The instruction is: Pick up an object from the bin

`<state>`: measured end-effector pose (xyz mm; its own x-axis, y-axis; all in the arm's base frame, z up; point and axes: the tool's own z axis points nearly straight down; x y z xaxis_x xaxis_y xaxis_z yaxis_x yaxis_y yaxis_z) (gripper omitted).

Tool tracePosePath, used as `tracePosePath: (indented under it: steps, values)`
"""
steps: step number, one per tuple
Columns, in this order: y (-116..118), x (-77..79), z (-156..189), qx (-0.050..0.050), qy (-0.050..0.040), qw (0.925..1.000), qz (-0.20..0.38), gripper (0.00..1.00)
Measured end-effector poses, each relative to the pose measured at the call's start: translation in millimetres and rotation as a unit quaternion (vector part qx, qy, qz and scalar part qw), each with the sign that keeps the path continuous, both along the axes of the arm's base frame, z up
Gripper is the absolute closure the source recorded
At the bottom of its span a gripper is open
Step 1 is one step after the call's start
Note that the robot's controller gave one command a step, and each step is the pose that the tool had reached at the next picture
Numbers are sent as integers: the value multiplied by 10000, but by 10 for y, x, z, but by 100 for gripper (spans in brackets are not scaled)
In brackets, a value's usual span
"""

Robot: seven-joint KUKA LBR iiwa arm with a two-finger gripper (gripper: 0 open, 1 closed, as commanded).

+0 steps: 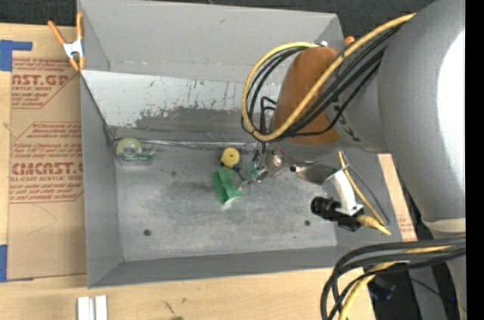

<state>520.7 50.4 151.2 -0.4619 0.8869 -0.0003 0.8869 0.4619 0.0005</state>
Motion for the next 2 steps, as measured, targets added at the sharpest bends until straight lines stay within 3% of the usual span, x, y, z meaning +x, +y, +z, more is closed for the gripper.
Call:
tracePosePath:
  steps: [1,2]
  values:
    - [-6,-8,-8,-6,11,10000,3,0]
    - [177,174,-817,-16,5,9907,1360,0]
